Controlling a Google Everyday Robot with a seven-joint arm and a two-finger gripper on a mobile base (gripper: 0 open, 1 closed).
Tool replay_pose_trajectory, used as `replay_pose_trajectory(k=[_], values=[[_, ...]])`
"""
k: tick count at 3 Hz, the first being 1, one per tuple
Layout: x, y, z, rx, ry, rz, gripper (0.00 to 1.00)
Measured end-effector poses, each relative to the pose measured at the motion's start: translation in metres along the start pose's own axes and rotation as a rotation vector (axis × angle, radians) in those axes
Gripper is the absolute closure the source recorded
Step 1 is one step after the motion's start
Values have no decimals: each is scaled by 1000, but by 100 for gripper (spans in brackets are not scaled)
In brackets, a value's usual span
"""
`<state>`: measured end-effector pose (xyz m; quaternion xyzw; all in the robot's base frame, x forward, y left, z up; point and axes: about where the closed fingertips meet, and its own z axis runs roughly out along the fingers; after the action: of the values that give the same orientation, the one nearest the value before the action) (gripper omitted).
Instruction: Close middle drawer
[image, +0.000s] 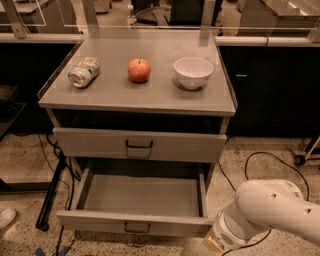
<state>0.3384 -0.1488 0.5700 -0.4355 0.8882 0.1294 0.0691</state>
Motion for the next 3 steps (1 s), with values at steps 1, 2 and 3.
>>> replay_pose_trajectory(k=[1,2,3], values=[[-2,-7,28,-25,7,24,100],[-13,-20,65,-50,3,47,100],[-22,-30,90,-66,-15,64,100]])
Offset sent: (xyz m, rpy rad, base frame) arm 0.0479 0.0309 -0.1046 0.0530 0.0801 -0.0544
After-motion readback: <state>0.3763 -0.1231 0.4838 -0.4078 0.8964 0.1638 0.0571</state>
